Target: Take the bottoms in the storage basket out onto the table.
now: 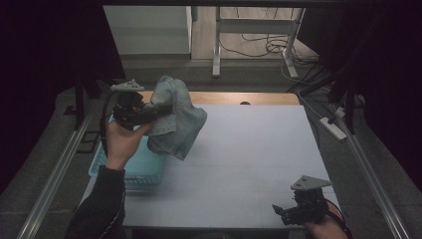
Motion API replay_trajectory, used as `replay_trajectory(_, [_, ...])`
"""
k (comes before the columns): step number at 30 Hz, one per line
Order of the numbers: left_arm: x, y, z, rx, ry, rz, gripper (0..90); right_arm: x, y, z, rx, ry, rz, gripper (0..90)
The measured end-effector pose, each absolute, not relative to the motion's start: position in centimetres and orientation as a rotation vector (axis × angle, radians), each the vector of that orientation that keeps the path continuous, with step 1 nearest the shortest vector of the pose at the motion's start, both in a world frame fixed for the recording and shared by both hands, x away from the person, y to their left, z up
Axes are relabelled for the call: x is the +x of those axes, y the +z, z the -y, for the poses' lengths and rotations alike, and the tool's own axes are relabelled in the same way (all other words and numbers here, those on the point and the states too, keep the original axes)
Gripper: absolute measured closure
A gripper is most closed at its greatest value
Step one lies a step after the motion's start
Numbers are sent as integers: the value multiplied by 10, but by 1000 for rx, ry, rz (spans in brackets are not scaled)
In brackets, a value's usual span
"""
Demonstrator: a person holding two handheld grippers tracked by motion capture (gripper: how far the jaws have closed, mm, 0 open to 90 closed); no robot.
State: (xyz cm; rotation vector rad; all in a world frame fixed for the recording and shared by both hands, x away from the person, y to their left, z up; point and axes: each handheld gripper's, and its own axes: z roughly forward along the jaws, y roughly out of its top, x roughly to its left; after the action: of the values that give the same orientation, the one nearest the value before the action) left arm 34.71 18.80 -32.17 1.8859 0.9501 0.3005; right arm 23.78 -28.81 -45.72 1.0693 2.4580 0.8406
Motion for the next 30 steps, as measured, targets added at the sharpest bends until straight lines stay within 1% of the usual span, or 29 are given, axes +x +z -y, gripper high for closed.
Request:
replay_trajectory(17, [359, -339, -134, 1958, 243, -858, 755, 238, -457, 289, 1080, 849, -2451, 0])
replay_trajectory(30, [376, -372, -99, 2028, 202, -852, 754, 238, -457, 290, 1080, 849, -2452, 0])
